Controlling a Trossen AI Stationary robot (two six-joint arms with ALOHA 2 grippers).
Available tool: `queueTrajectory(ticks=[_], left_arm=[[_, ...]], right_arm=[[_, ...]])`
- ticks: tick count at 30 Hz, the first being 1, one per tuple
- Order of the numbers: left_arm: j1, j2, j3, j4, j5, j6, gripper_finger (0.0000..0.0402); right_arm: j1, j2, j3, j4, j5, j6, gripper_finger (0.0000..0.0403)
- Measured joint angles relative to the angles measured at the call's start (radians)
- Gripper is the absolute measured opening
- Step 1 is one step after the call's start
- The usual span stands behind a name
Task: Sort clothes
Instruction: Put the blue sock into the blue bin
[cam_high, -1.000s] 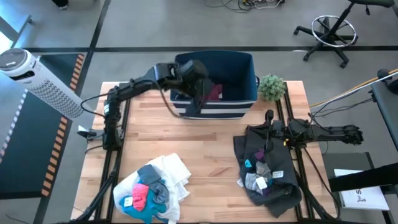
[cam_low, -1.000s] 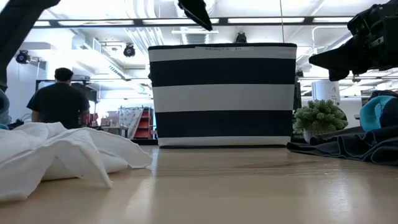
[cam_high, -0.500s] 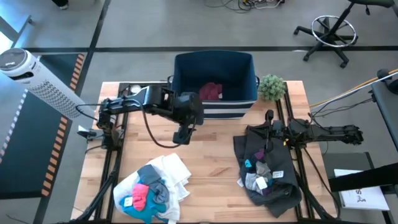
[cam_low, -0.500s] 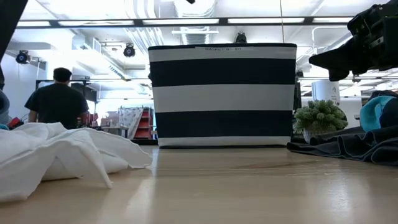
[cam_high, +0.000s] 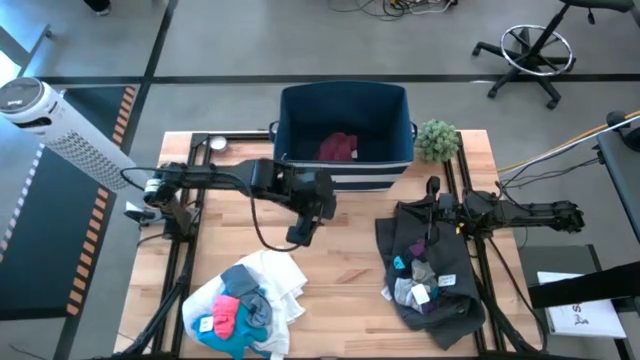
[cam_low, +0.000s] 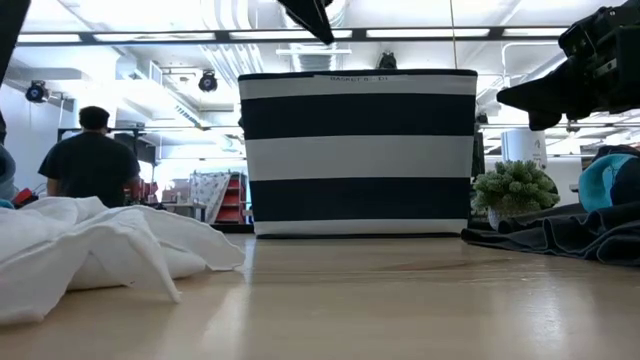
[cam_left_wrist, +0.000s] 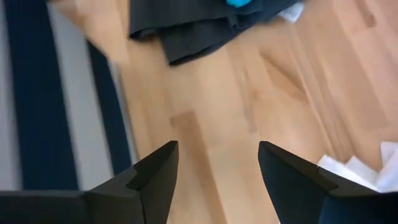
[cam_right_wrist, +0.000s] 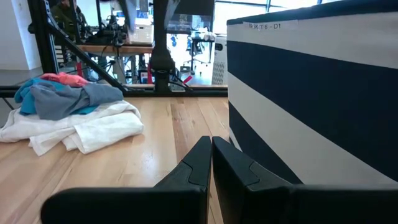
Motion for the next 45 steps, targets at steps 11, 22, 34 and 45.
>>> queueTrajectory(ticks=[11,22,34,45], left_arm=[[-0.086,-0.364,-0.571,0.257,0.055,-0.243,0.0212],[-0.326,-0.609,-0.832,0.25,0.057,-0.673,0.0206],[-0.403,-0.548,-0.862,0.159,0.119,-0.79,0.0206],[-0.411,-0.402,-0.863,0.09,0.219,-0.79,0.0214]], right_arm=[[0.0,0.0,0.0,0.0,0.0,-0.353,0.0],[0.0,0.0,0.0,0.002,-0.001,-0.52,0.0],[0.0,0.0,0.0,0.046,-0.002,-0.157,0.0],[0.0,0.0,0.0,0.098,-0.005,-0.018,0.0]])
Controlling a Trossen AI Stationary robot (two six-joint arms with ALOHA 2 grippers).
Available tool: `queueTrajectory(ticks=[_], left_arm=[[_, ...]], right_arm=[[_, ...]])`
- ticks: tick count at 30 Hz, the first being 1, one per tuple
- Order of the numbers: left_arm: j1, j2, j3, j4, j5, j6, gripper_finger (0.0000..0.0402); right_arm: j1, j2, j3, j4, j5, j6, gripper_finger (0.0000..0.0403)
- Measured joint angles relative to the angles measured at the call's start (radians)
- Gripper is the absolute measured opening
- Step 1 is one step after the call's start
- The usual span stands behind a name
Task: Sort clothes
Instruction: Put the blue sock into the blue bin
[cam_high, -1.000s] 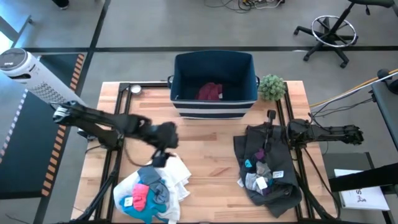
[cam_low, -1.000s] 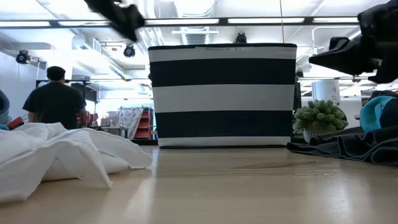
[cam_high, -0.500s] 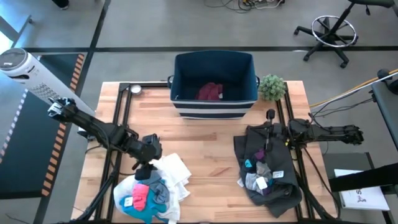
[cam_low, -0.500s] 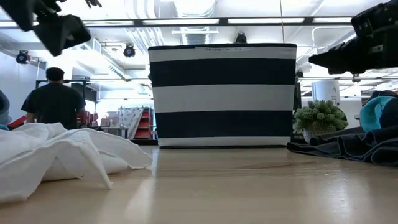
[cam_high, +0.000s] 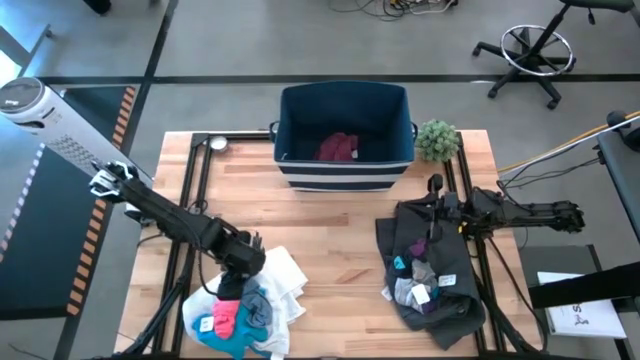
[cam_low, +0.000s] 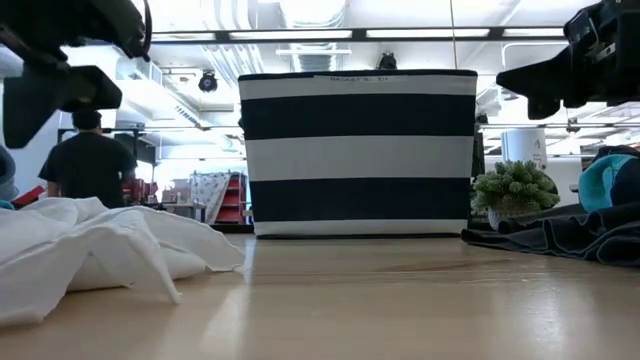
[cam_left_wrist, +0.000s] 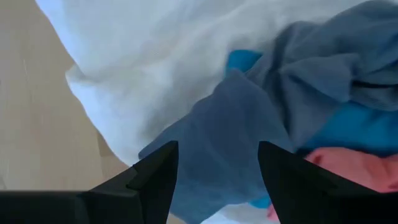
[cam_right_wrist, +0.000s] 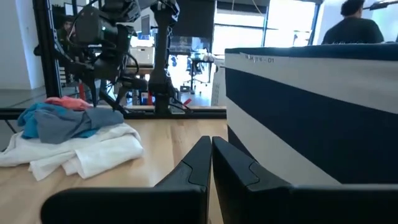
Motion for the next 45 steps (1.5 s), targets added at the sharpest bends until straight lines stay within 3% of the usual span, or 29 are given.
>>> queueTrajectory(ticks=[6,11,16,22,25,29,35,41,45], left_arm=[[0.0,0.051,-0.004,0.001,0.0,0.013,0.023],[0.0,0.088,-0.023,0.051,0.035,0.014,0.0217],[0.0,0.112,-0.032,0.088,0.052,0.03,0.0153],[0.002,0.082,-0.032,0.076,0.086,0.052,0.0017],[0.004,0.052,-0.021,0.07,0.095,0.033,0.0016],[0.011,0.009,0.032,0.068,0.021,0.035,0.0006],[0.061,-0.047,0.153,0.068,-0.192,0.12,0.0004],[0.166,-0.071,0.278,0.071,-0.366,0.346,0.0002],[0.249,-0.066,0.351,0.111,-0.432,0.521,0.0002]], right_arm=[[0.0,0.0,0.0,-0.001,-0.001,-0.016,0.0],[0.0,0.0,0.0,-0.001,-0.004,-0.016,0.0],[0.0,0.0,0.0,-0.001,-0.004,-0.022,0.0],[0.0,0.0,0.0,0.0,-0.004,-0.054,0.0],[0.0,0.0,0.0,0.006,-0.004,-0.054,0.0],[0.0,0.0,0.0,0.007,-0.004,-0.053,0.0],[0.0,0.0,0.0,0.006,-0.004,-0.013,0.0],[0.0,0.0,0.0,0.006,-0.004,0.018,0.0],[0.0,0.0,0.0,0.006,-0.003,0.014,0.0022]])
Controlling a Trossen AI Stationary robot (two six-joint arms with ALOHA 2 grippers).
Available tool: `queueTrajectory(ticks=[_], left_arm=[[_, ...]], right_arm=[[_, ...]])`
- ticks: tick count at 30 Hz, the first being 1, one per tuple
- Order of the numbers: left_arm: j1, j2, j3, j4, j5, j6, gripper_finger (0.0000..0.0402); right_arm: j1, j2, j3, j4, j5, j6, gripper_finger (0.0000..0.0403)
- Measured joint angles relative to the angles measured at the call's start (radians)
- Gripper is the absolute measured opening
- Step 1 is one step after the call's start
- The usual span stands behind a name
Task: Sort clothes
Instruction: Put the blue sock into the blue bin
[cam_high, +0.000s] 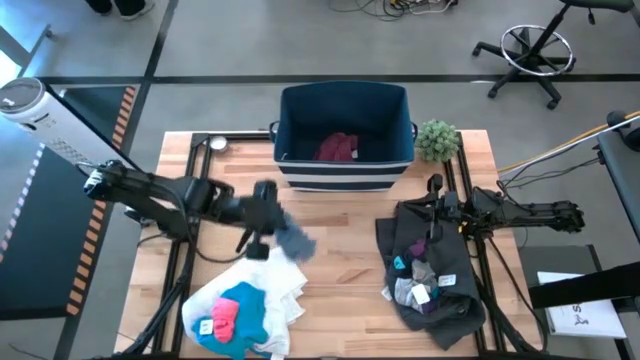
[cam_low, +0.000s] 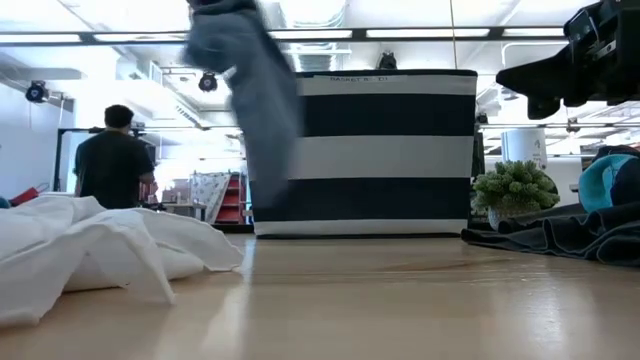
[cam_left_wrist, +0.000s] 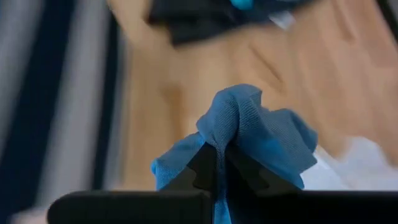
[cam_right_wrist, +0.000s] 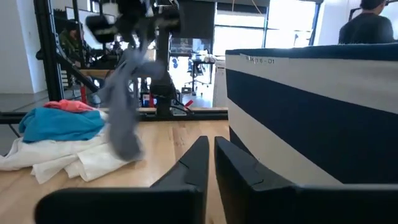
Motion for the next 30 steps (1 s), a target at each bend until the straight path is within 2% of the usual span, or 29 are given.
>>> queueTrajectory(ticks=[5,12,17,22,26,30], left_arm=[[0.117,0.003,0.063,0.134,-0.024,0.2,0.0002],[0.297,0.003,0.119,0.373,0.012,0.339,0.0002],[0.426,0.008,0.117,0.559,0.104,0.374,0.0001],[0.546,0.049,0.116,0.685,0.115,0.374,0.0001],[0.626,0.102,0.116,0.733,0.127,0.374,0.0001],[0.684,0.176,0.116,0.735,0.181,0.34,0.0001]], right_arm=[[0.0,0.0,0.0,-0.006,0.0,0.023,0.0072],[0.0,0.0,0.0,-0.011,0.0,0.022,0.0114],[0.0,0.0,0.0,-0.011,0.0,0.021,0.0112],[0.0,0.0,0.0,-0.01,0.0,0.019,0.0098],[0.0,0.0,0.0,-0.01,0.0,0.011,0.0088],[0.0,0.0,0.0,-0.01,0.0,0.012,0.0082]])
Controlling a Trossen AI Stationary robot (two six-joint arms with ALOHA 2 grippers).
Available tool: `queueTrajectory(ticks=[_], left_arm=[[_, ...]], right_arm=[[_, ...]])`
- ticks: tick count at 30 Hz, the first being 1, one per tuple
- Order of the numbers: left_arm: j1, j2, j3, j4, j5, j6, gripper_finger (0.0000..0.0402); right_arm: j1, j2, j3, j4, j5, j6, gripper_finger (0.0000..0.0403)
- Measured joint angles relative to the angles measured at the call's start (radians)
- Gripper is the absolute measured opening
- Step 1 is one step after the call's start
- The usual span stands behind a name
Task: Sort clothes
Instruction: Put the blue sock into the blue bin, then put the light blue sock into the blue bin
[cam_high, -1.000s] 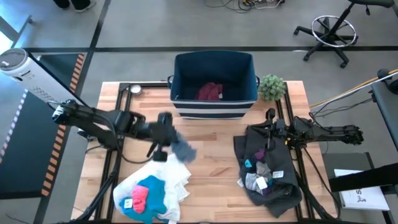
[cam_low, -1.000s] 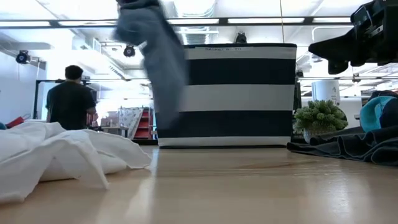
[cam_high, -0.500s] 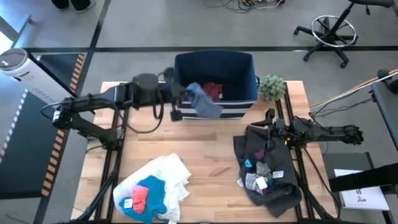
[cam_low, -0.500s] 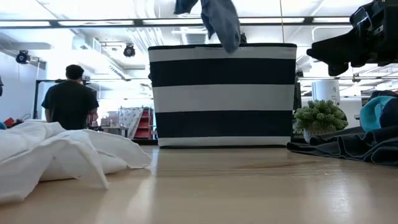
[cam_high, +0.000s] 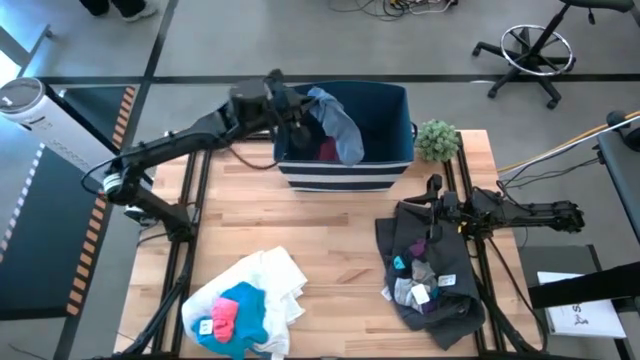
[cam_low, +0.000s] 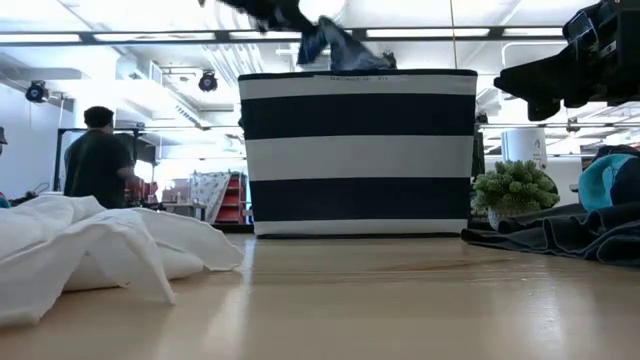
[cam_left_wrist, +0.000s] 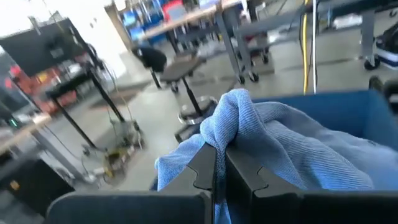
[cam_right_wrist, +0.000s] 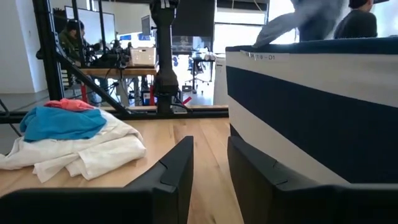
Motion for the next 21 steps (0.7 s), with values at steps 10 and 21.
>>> queueTrajectory(ticks=[10,21], left_arm=[[0.02,0.147,0.0,-0.009,0.01,-0.019,0.0022],[-0.032,0.136,0.0,-0.055,0.04,-0.018,0.0134]], right_arm=[[0.0,0.0,0.0,0.002,0.0,0.001,0.0085],[0.0,0.0,0.0,0.014,0.0,0.004,0.0108]])
